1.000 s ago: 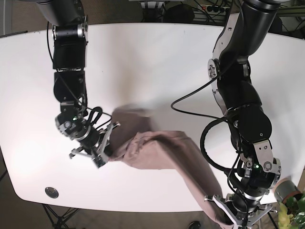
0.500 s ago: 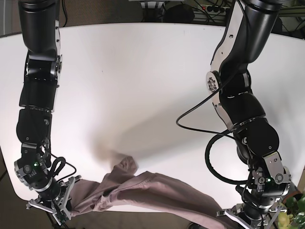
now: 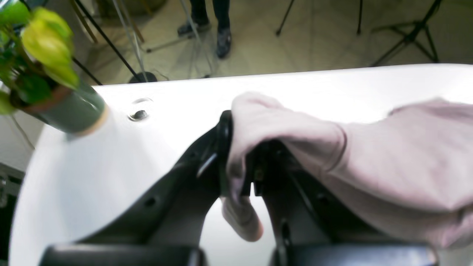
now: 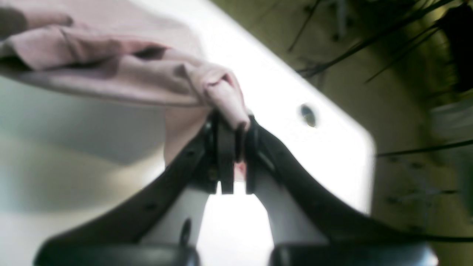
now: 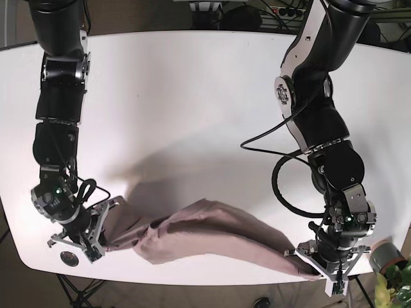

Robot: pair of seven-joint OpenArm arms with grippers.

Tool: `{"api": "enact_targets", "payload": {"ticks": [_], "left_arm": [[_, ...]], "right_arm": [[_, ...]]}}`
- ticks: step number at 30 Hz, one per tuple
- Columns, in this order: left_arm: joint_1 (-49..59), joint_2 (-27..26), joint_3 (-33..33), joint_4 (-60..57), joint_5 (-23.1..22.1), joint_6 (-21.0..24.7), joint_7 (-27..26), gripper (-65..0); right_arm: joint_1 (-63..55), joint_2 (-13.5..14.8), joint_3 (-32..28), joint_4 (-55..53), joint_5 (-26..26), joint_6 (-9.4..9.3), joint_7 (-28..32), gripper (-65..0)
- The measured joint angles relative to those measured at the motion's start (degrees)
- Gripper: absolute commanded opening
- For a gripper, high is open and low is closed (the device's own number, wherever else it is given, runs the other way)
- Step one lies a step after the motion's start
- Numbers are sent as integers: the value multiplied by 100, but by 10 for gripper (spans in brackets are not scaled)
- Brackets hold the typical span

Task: Fold the T-shirt properly
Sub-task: 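Hold the T-shirt with both grippers and lift it, spreading it apart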

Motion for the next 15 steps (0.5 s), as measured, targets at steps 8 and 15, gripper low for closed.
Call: {"api": "enact_targets", "payload": {"ticks": [8,15], "left_arm": [[828,-269,-208,-61,4,-37,-133,-650],[1648,-313,-793,-61,20,-555,-120,-650]], "right_arm": [[-1058,-210,686,98,-46,0,166,-631],[-2024,-540,1008,664,-76,15,197,-631]]}}
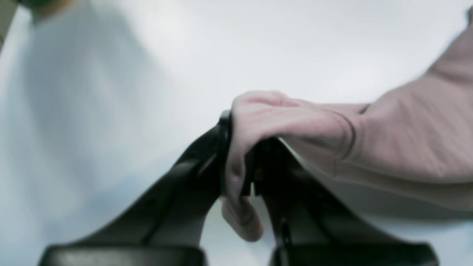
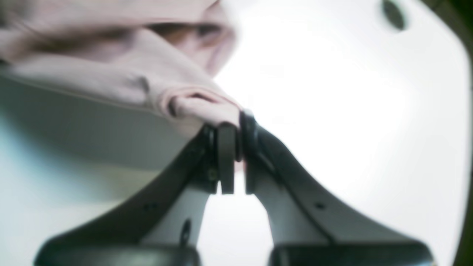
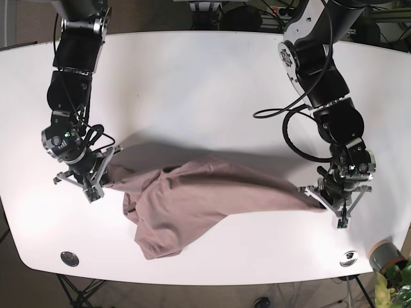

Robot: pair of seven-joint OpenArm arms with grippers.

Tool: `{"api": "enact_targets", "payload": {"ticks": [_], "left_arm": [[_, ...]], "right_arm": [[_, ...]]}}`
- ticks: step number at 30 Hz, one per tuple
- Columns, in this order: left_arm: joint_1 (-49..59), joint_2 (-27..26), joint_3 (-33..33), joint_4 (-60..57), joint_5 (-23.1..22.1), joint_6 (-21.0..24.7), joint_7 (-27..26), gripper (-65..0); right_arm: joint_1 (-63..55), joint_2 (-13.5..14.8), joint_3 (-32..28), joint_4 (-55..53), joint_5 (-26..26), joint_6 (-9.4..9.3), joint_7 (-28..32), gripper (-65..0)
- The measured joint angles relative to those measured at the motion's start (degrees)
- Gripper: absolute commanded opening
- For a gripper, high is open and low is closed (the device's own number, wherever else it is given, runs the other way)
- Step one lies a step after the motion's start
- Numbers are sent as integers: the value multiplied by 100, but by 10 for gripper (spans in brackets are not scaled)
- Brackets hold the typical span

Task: Fold the T-shirt properly
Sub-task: 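Hold the T-shirt with both grippers and lift it, spreading it apart, then lower the stretched T-shirt onto the table with both grippers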

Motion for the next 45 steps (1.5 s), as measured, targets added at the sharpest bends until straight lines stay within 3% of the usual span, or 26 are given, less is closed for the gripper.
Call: {"api": "enact_targets", "payload": {"ticks": [11,17,23,26,29,31,34,37,45], "left_arm": [[1012,-162,-85,743,20,-68,-17,-649],[1539,-151,-81,1137,-11,-70,-20,-517],[1926,-149,-81,1436,-4,-72,-20,-344],[2044,-155,-79,1488,-2,-70,-22,-247],[2133,-149,-76,1493,-4,-74,-17,-156],[2166,-153,-79,1493,-2,-72,-20,-139],[2218,-289,-52,1512,-28,-98,-22,-139],[2262,-389,-81,1633,-20,-92,-17,-139],[2240,-378,-424,2507,-61,-964,-105,-139]], "right_arm": [[-1054,-319,83,599,26,-28,17,-631],[-1497,-439,83,835,42,-55,63,-631],[-1838,-428,85,863,33,-52,116,-621],[-2039,-472,85,1001,35,-57,297,-556],[-2135,-640,168,1152,13,-66,361,-385],[-2151,-763,313,1228,42,-46,363,-258],[-2131,-872,533,1327,39,-48,376,-162],[-2153,-955,682,1432,28,-48,358,-170],[-2256,-1130,658,2013,79,-4,382,-170]]}}
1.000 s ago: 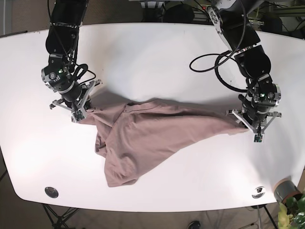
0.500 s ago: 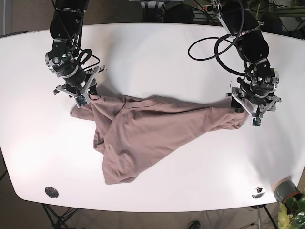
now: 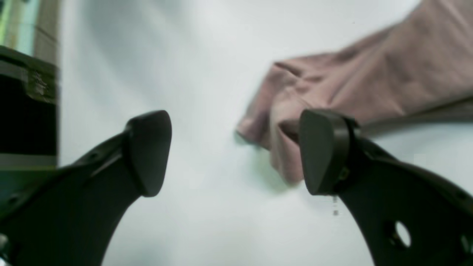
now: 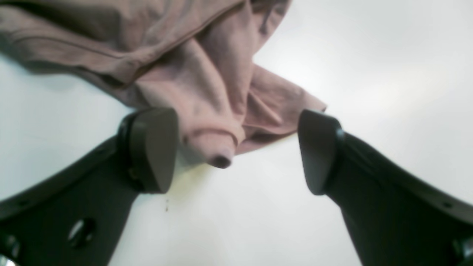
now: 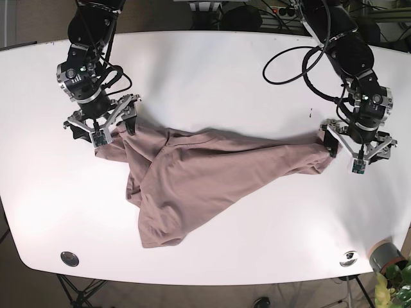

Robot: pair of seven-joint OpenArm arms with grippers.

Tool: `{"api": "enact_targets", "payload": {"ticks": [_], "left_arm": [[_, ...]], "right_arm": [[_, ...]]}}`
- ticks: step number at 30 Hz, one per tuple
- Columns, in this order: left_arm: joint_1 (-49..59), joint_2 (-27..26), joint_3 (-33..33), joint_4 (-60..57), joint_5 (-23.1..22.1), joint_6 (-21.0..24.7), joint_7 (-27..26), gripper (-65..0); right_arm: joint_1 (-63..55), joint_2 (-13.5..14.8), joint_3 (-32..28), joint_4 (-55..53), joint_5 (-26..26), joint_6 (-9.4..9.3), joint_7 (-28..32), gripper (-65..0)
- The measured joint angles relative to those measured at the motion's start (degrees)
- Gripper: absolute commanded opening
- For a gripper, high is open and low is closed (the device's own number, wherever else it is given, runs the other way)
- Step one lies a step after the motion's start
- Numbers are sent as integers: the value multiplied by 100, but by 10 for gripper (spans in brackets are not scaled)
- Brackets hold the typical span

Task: Fold the T-shirt properly
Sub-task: 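Lower the stretched T-shirt onto the table with both grippers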

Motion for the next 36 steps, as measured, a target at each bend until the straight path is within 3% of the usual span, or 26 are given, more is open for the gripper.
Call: {"api": "enact_targets", "payload": {"ticks": [2,9,12,24,30,36], "left_arm": [[2,-13,-66,42,57,2,2,-139],[-31,-7,-42,44,39,-13,4,-139],[-39,-9,-42,44,39,-11,2,-139],[-33,-9,-24,33,39,-13,2,-139],[-31,-9,-24,28,37,-28,0,-139],[-28,-7,-24,28,42,-28,2,-139]], "right_arm": [[-2,-63,4,2,50,-61,-22,-170],[-22,-120,-7,2,916,-7,-109,-170],[2,-109,4,-9,925,-61,-363,-170],[398,-221,-17,-723,949,-63,-365,-170],[625,-225,-621,-1189,931,-107,-352,-170],[898,-457,-776,-1720,949,-74,-348,-170]]}}
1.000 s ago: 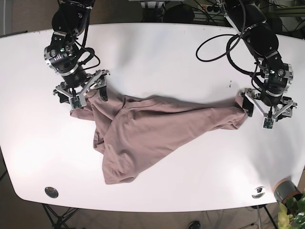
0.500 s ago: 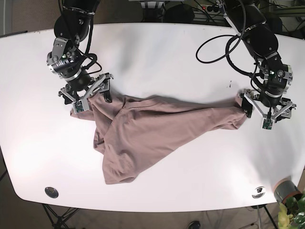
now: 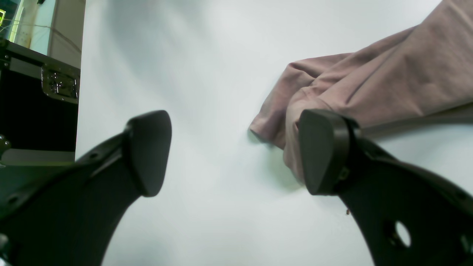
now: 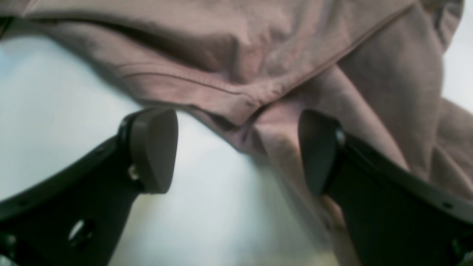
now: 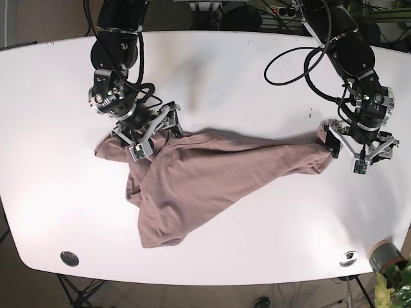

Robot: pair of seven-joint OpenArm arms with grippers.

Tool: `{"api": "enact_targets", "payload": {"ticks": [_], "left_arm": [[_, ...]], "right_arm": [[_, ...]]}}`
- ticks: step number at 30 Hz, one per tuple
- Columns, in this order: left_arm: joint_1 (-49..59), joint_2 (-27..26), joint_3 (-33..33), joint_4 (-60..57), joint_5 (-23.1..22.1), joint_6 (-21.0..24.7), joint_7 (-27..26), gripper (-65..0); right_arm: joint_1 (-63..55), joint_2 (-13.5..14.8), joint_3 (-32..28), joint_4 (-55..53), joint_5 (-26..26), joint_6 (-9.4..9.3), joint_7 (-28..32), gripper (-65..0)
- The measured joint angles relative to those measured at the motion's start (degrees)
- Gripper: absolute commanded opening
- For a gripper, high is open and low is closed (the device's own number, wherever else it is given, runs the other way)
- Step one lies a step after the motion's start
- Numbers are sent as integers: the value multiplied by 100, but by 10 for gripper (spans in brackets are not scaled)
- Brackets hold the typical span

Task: Fold the T-shirt properly
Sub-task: 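Lower the stretched T-shirt onto the table with both grippers, then release the left gripper and drag the T-shirt with the right gripper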

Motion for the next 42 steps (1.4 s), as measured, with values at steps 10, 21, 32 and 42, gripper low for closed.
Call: {"api": "enact_targets", "payload": {"ticks": [10,21,32,42], "left_arm": [[13,0,0,0,-2,0,0,-139],[13,13,0,-2,-2,0,0,-139],[13,15,0,-7,-4,0,0,-139],[17,15,0,-291,0,-2,2,-139]], "right_arm": [[557,-2,26,-931,-17,-11,28,-170],[966,-166,365,-1585,17,-13,42,-170],[977,-387,356,-1762,4,-37,264,-417],[977,-404,354,-1921,-26,-37,328,-629]]}}
